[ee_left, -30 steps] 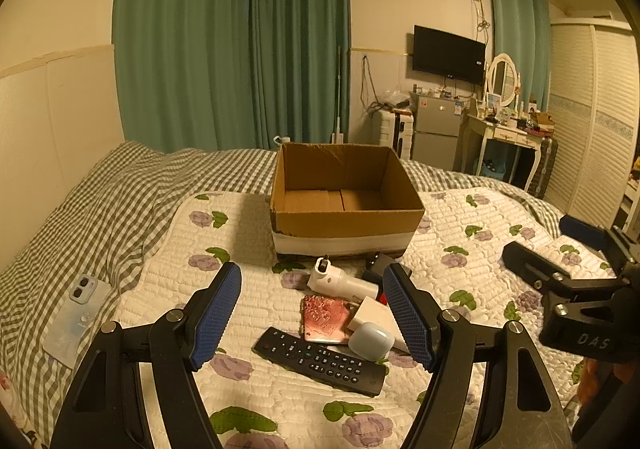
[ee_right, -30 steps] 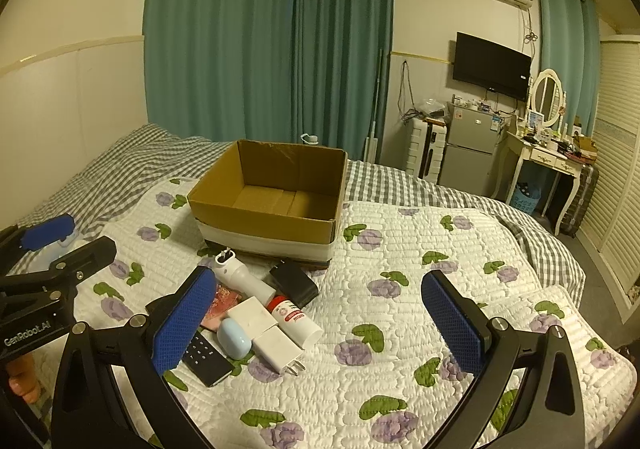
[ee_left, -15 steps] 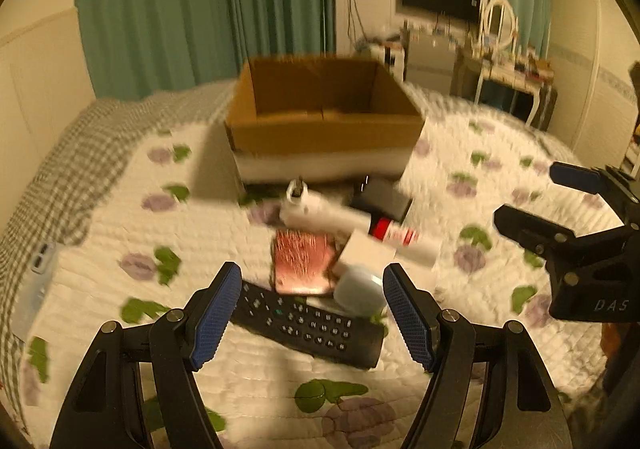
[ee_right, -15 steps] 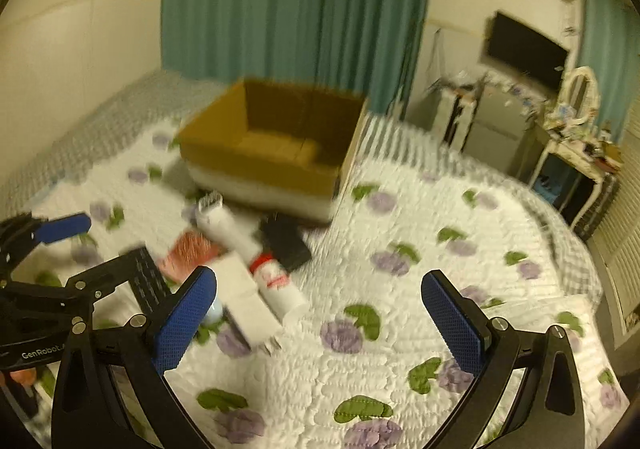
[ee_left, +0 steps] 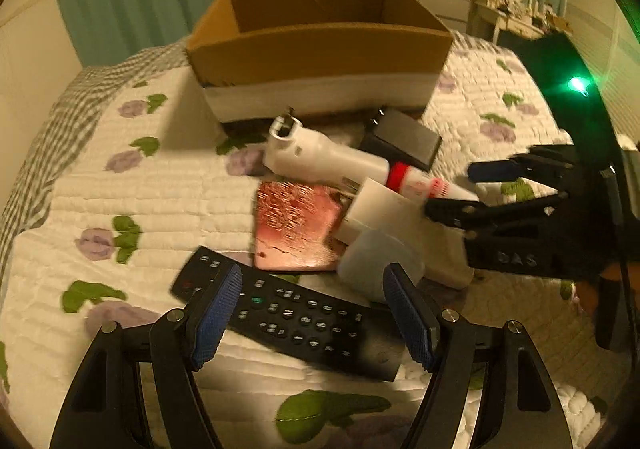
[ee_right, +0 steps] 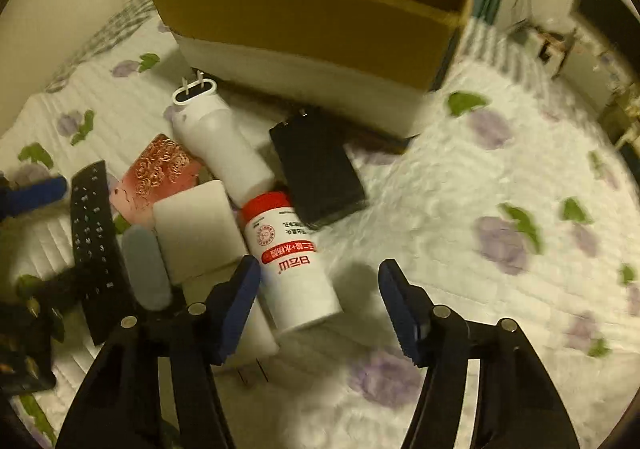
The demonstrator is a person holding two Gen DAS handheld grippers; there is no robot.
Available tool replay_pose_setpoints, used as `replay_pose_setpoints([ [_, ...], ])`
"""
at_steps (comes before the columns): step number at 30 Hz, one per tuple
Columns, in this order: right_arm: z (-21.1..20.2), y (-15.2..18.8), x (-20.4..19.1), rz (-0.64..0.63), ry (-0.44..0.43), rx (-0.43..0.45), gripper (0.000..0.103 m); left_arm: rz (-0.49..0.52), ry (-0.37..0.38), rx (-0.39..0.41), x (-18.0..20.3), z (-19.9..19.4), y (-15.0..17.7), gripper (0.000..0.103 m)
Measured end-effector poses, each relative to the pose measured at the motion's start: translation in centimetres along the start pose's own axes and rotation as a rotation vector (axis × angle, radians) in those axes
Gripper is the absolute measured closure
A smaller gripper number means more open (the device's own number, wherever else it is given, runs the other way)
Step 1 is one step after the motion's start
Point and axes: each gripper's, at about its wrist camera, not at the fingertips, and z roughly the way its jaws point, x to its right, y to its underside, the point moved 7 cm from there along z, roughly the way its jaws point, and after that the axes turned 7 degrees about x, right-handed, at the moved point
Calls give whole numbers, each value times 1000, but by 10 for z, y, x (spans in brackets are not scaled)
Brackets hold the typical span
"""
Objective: Organize rigid objects
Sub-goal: 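Grasp the white bottle with red label with the right tool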
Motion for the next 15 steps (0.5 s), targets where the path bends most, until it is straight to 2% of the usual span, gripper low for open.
replay_pose_setpoints([
  [2, 12, 3, 1, 2, -22, -6, 41, 9, 14, -20, 5, 6, 2, 27],
  [5, 23, 6, 1, -34, -7, -17, 42, 8, 24, -36, 10, 12, 2, 27],
  [6, 22, 6, 1, -36, -8, -8, 47, 7, 27, -39, 12, 13, 1, 27],
  [7, 20, 6, 1, -37, -15, 1, 55, 8, 36, -46, 14, 15, 1, 27],
  [15, -31, 8, 11, 10, 10, 89, 58, 78, 62, -108, 37, 36, 5, 30],
])
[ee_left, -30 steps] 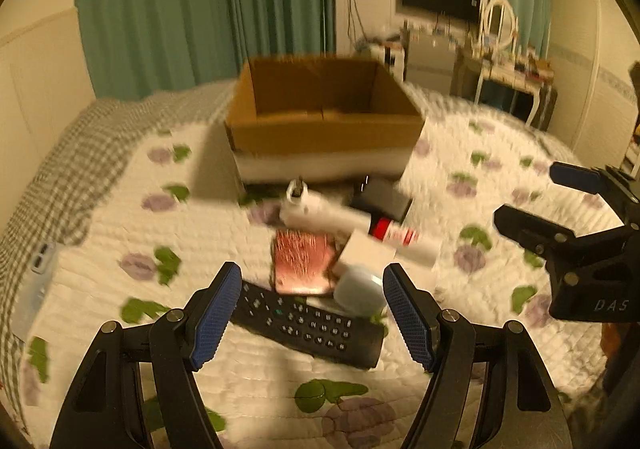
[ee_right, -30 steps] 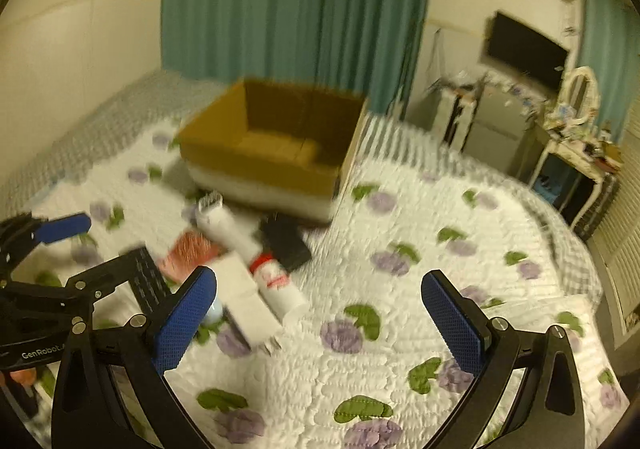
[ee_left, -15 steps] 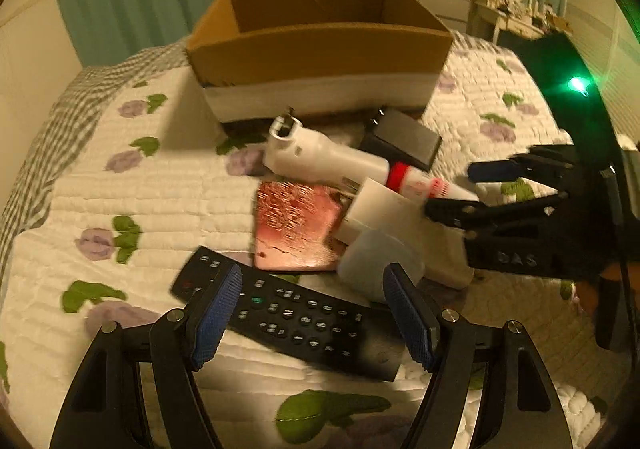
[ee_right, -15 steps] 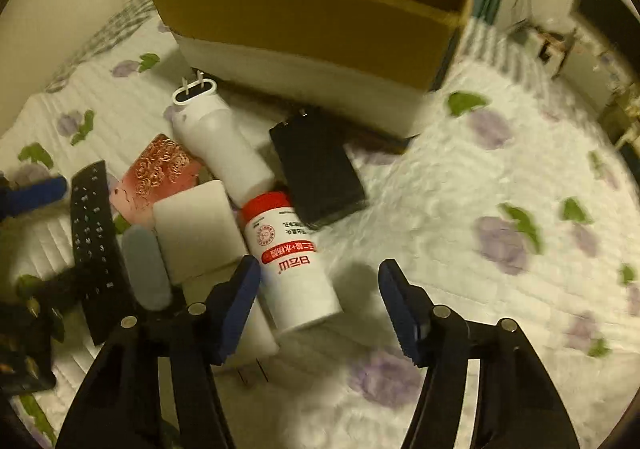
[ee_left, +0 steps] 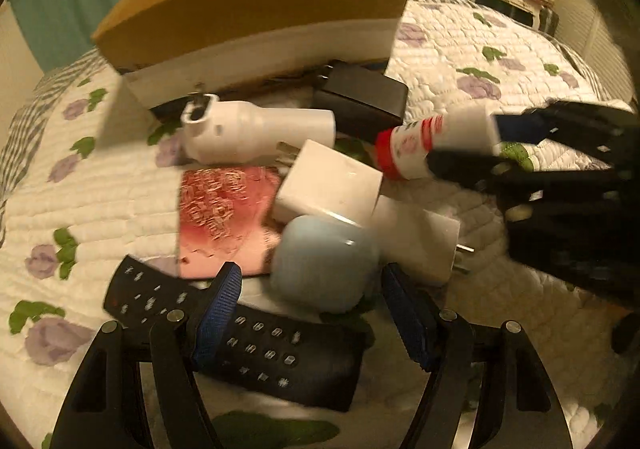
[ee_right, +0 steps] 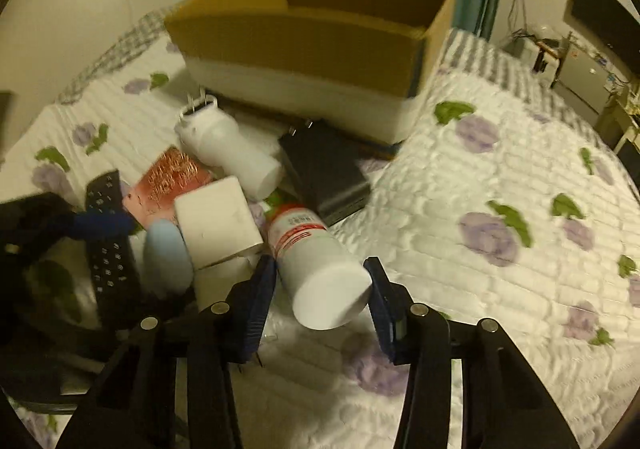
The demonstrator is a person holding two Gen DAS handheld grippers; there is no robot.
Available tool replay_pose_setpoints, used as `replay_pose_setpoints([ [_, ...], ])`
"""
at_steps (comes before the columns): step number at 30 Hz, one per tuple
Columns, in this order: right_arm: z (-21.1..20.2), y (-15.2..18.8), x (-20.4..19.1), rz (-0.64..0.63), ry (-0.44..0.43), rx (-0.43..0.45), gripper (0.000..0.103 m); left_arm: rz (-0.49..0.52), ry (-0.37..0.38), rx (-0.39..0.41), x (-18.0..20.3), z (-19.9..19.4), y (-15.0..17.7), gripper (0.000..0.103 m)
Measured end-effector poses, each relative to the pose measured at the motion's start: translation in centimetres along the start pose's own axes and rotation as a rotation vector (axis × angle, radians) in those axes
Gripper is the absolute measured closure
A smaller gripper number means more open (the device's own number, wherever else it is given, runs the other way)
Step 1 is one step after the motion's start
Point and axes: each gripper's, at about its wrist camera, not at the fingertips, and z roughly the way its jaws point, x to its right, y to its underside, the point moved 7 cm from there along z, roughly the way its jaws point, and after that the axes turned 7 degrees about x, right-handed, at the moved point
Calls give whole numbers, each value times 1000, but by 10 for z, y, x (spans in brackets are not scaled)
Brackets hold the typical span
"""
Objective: Organize rigid objects
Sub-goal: 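Grasp the white bottle with red label with the right tool, then grasp the light blue earbud case with the left tool while the right tool lifts the bottle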
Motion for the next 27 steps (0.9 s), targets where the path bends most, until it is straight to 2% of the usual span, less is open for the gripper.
replay_pose_setpoints([
  [2, -8, -3, 5, 18, 13, 23, 59, 7, -4, -12, 2, 5, 0, 31],
  [3, -10, -4, 7, 27, 19, 25, 60, 10, -2, -9, 3, 5, -1, 36],
  [4, -13, -7, 10, 36, 20, 22, 60, 13, 4, -6, 4, 5, -2, 50],
  [8, -15, -7, 17, 52, 25, 20, 61, 13, 17, -2, 4, 4, -4, 50],
  [13, -27, -11, 12, 60, 36, 44, 66, 5, 31, 74, 4, -19, -13, 50],
  [19, -46, -16, 8, 52, 69, 62, 66, -41, 39, 124, -7, -39, -19, 51],
  [27, -91, -54, -12, 5, 95, 153, 66, -95, 63, 232, -27, -82, -50, 51],
])
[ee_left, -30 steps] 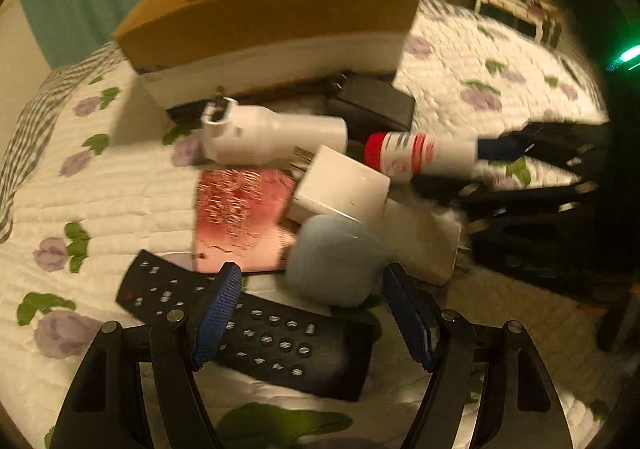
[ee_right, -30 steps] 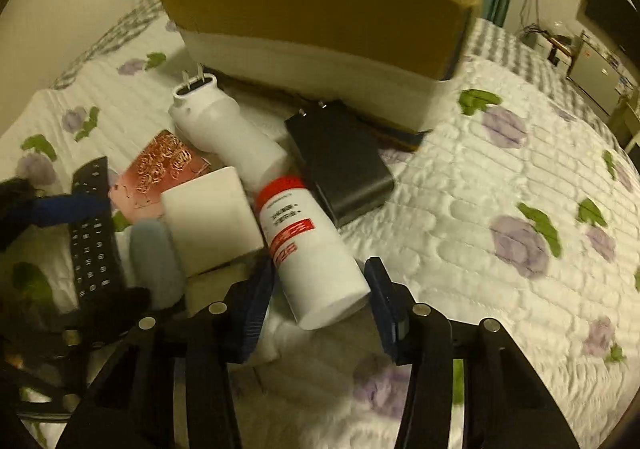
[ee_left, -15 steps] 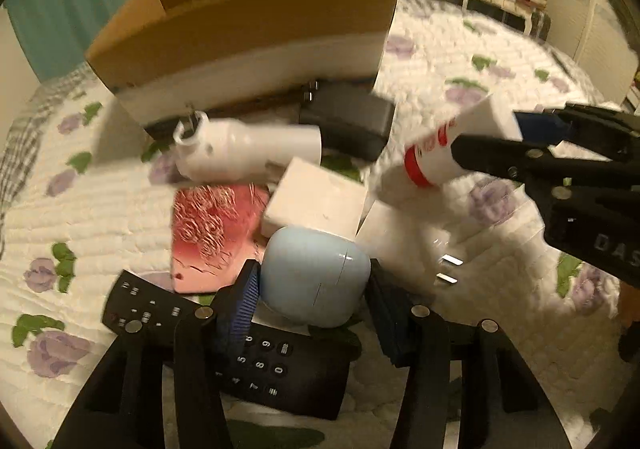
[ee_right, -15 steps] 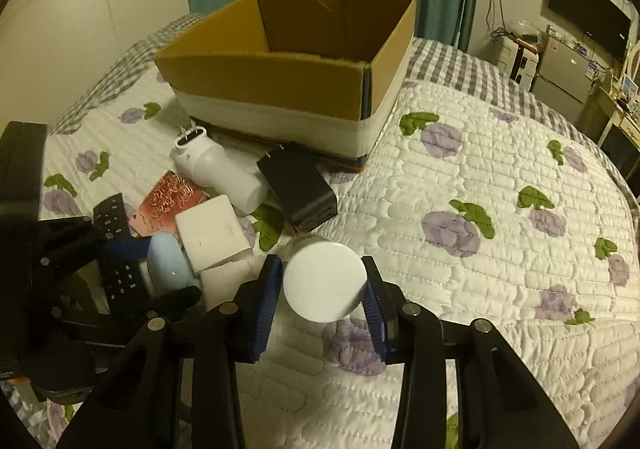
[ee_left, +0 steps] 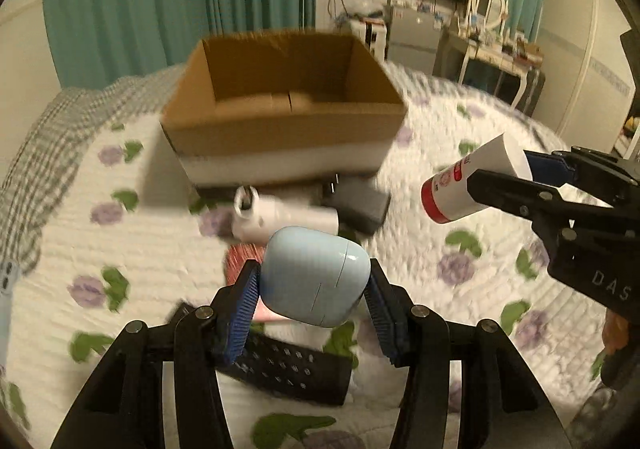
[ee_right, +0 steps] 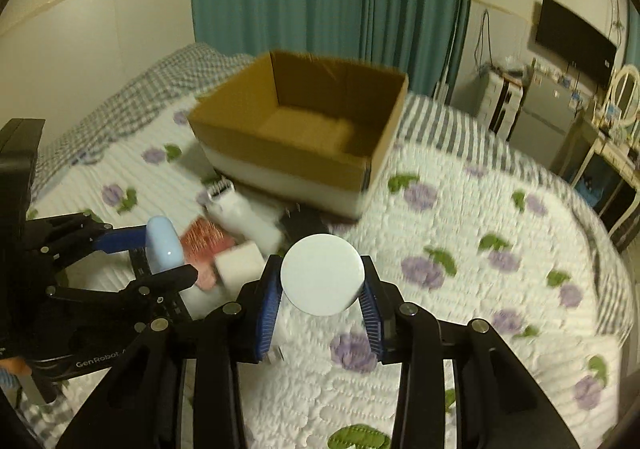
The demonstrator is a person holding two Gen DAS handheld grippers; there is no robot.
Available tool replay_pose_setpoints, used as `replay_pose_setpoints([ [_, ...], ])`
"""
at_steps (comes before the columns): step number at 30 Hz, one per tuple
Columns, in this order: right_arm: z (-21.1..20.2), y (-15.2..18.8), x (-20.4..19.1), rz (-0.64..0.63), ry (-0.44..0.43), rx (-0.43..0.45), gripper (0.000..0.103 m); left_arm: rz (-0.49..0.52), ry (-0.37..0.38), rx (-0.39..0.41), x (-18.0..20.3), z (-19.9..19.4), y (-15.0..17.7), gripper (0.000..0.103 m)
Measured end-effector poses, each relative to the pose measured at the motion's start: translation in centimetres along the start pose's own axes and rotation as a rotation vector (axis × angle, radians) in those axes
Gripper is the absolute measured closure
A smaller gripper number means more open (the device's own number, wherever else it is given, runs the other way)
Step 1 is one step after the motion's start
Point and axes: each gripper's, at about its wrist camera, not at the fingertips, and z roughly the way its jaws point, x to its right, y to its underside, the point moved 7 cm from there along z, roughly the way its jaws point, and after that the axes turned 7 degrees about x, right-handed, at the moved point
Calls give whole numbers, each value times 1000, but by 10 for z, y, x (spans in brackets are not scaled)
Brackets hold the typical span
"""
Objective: Organize rigid objects
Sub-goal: 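Grasp the light blue earbud case with the left tool while the right tool lifts the bottle, then carry both items over the cardboard box and open both tools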
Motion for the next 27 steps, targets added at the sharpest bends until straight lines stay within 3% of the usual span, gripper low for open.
replay_pose_setpoints([
  [7, -15, -71, -7, -55, 1, 105, 66, -32, -6, 102, -30, -10, -72, 51],
  [14, 18, -130, -2, -83, -9, 164, 66, -14, -56, 128, -59, 23, -127, 50],
  [20, 69, -143, 14, -73, -19, 159, 66, -3, -75, 78, -66, 82, -140, 50],
  [27, 115, -125, 35, -21, -45, 126, 66, 45, -70, 49, -59, 131, -138, 47],
])
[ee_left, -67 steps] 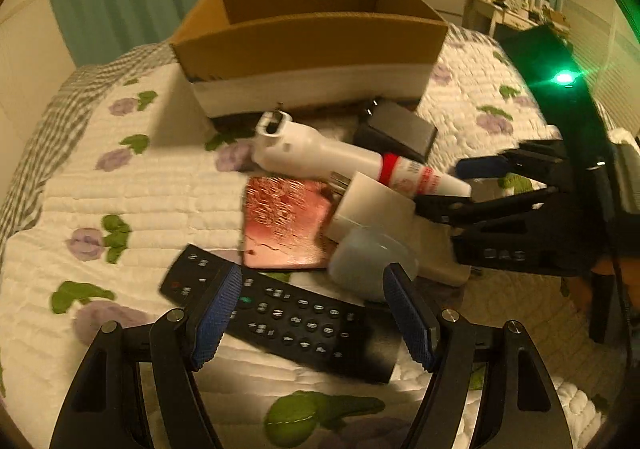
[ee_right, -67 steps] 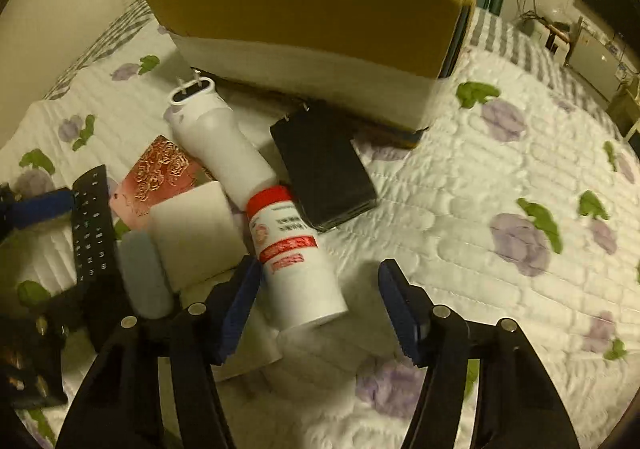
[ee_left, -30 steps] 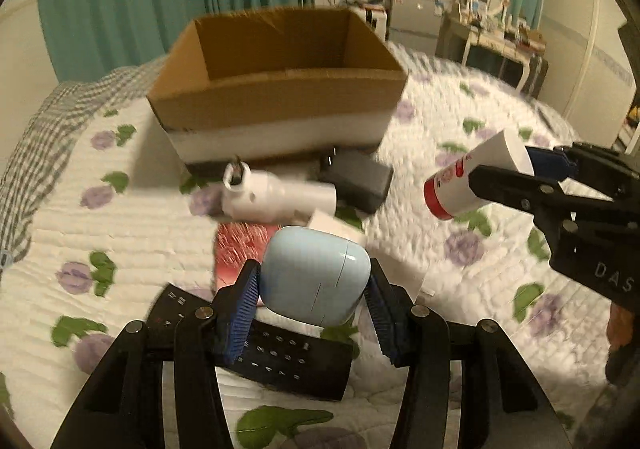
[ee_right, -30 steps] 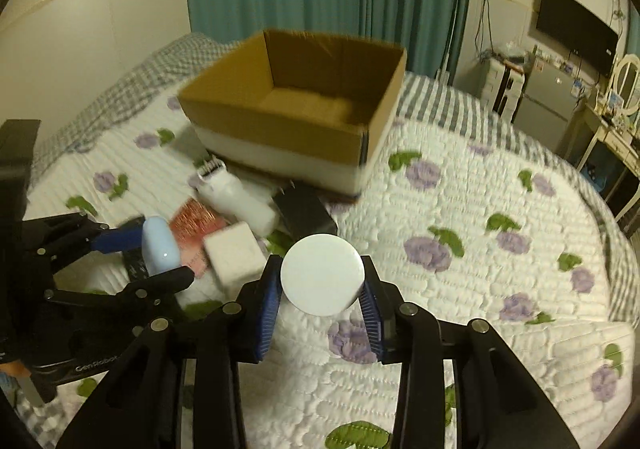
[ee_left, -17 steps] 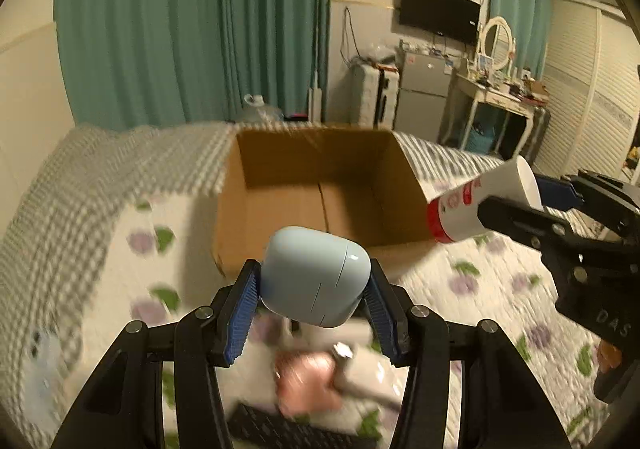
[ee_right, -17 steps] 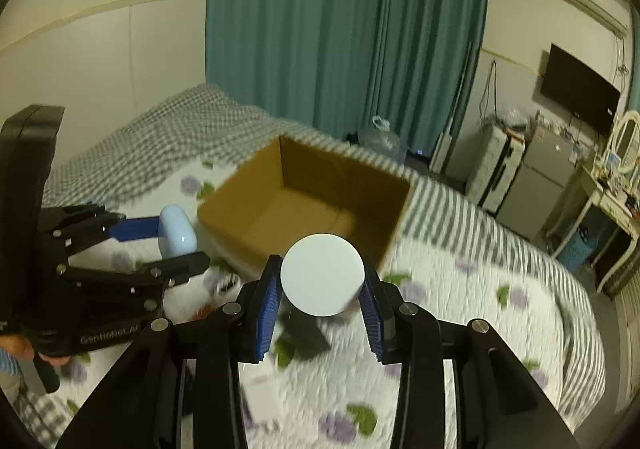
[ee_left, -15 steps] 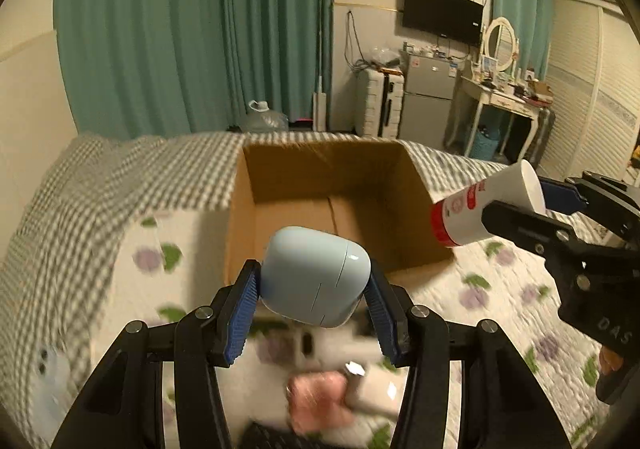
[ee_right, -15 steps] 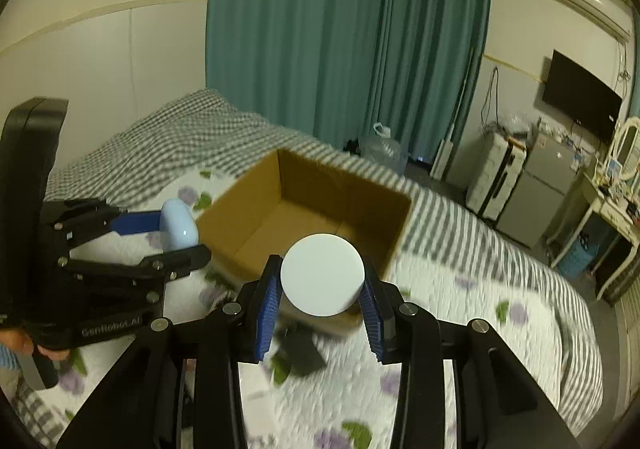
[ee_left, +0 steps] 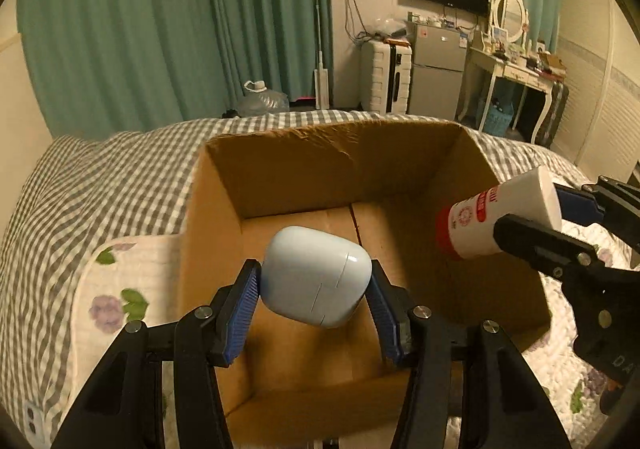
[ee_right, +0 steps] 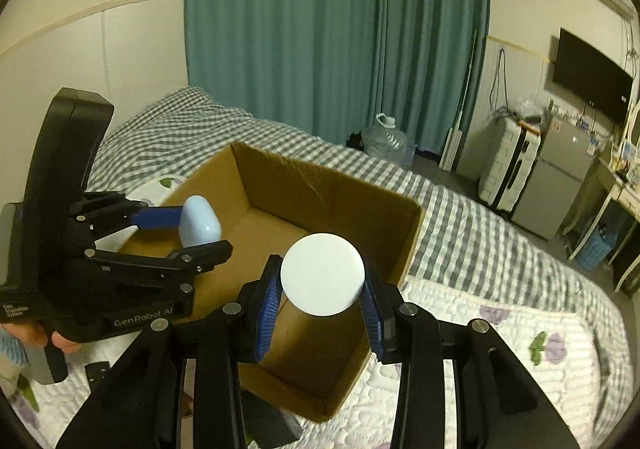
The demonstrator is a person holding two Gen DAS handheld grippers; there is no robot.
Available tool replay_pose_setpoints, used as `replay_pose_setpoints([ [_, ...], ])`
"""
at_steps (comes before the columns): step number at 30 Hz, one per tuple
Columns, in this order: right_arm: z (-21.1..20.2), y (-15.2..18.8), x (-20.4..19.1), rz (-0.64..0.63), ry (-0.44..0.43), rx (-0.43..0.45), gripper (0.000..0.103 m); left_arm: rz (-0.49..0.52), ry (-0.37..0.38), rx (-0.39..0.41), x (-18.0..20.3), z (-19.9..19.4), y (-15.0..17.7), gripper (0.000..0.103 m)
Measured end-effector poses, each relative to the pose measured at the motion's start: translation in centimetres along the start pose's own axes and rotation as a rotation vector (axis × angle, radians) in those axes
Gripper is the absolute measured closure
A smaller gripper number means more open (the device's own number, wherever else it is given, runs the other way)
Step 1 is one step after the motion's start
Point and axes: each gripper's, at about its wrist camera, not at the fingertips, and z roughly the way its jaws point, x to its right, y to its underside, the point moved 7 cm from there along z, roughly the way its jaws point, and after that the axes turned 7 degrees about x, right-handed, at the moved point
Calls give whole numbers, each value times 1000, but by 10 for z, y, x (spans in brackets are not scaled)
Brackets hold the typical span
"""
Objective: Organize rigid objects
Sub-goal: 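Carry both items over the cardboard box and open both tools, then grasp the white wall charger with the right tool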
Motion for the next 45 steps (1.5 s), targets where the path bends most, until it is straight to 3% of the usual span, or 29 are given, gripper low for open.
replay_pose_setpoints([
  [7, 15, 13, 10, 32, -13, -15, 66, -31, -40, -11, -9, 8, 3, 44],
  [12, 13, 9, 5, 37, -38, -7, 64, -55, -55, 15, -17, -13, -4, 44],
  [15, -3, 1, 3, 52, -25, 16, 41, -72, -63, 32, -24, -35, -6, 43],
  [22, -65, -19, -4, 53, 22, 50, 40, -86, -70, 78, -33, -106, 1, 37],
  [27, -115, -15, -21, 31, 37, 76, 34, -61, -78, 71, -29, -142, 27, 36],
  [33, -130, 36, -51, -5, 24, 8, 34, -90, -92, 45, -23, -154, 71, 36],
  [38, -106, 98, -71, -11, -22, -126, 34, -115, -92, -2, -10, -140, 116, 36],
  [45, -73, 173, -86, -28, -61, -299, 34, -45, -84, -112, 8, -114, 169, 36],
])
